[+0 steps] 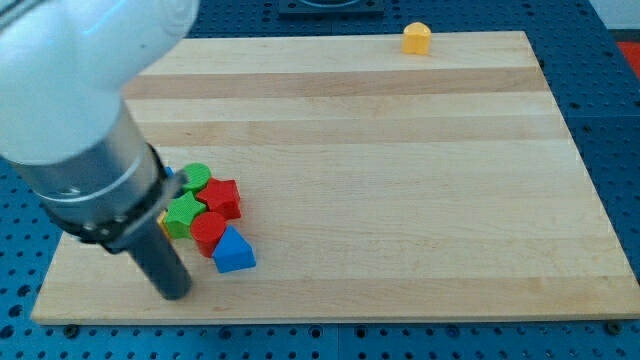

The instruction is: Place the blue triangle at the bottom of yellow hexagon

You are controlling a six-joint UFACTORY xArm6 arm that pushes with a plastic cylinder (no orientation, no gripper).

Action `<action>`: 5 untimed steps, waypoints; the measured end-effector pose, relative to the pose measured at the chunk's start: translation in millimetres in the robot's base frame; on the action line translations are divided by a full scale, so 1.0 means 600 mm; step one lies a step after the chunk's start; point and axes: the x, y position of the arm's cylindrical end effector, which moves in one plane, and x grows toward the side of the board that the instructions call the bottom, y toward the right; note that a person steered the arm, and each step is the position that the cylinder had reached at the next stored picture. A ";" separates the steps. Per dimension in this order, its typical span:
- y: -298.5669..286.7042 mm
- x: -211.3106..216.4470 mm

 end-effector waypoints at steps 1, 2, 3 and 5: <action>0.041 0.022; 0.150 0.005; 0.208 -0.031; 0.211 -0.020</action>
